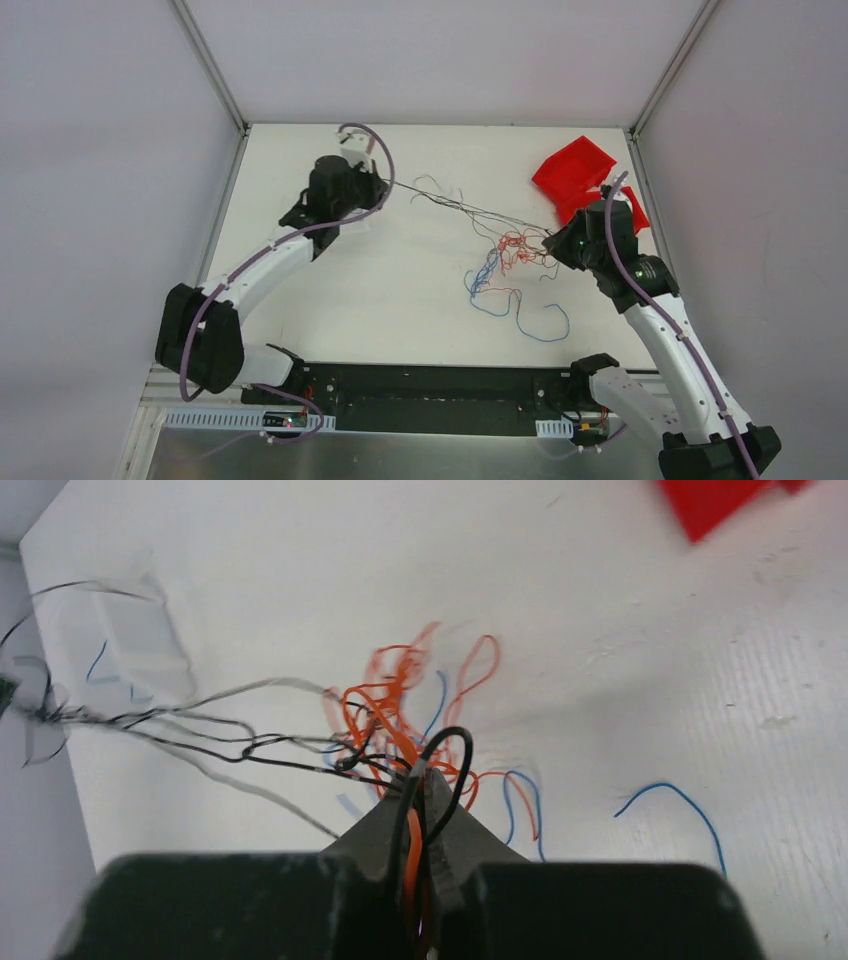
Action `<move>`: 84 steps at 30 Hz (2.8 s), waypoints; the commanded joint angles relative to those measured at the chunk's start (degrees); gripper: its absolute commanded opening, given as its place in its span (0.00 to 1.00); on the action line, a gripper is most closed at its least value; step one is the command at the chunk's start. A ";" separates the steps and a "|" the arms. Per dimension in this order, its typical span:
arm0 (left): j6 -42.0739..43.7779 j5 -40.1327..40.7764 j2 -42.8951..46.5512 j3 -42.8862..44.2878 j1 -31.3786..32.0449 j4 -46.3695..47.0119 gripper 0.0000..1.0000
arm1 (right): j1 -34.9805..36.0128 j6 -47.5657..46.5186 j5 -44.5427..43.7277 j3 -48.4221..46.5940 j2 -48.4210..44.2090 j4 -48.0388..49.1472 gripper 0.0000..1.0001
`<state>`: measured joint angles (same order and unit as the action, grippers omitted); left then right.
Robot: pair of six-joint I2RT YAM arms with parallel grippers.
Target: Untangle the cables
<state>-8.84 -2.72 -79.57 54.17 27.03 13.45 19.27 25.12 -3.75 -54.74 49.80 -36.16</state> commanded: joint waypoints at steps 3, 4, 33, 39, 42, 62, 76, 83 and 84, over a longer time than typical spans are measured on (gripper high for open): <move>-11.14 1.20 8.76 -1.86 -14.79 -8.71 0.00 | -8.84 8.12 -16.64 7.66 -6.12 1.30 0.00; -11.22 1.04 9.49 -1.78 -15.37 -9.38 0.00 | -10.14 8.91 -16.81 8.90 -6.65 1.66 0.00; -17.18 -18.94 17.20 3.76 -22.82 -16.61 0.00 | -15.48 -3.78 17.81 11.59 -2.54 9.72 0.82; -18.42 -25.29 17.53 7.32 -22.46 -16.88 0.00 | -3.26 -8.75 21.31 5.64 2.99 11.21 0.83; -18.65 -26.73 18.23 9.67 -22.45 -17.78 0.00 | 5.44 -9.58 25.38 4.92 5.71 18.64 0.84; -20.22 -26.85 18.45 22.98 -22.54 -24.89 0.00 | 28.49 -22.20 16.81 -6.37 43.20 56.33 0.70; -21.22 -27.30 16.09 16.12 -23.27 -25.31 0.00 | 27.95 -16.02 21.84 -46.83 37.39 24.77 0.00; -30.34 -32.63 16.81 7.70 -22.14 -10.90 0.00 | 24.70 -9.03 21.97 -54.55 40.05 21.92 0.00; -30.43 -32.66 16.99 6.87 -22.06 -10.30 0.00 | 24.12 -8.24 21.56 -52.60 39.65 22.52 0.00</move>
<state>-34.81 -31.86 -63.59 63.07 4.49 -6.55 45.63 11.97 17.89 -110.34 88.44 -8.40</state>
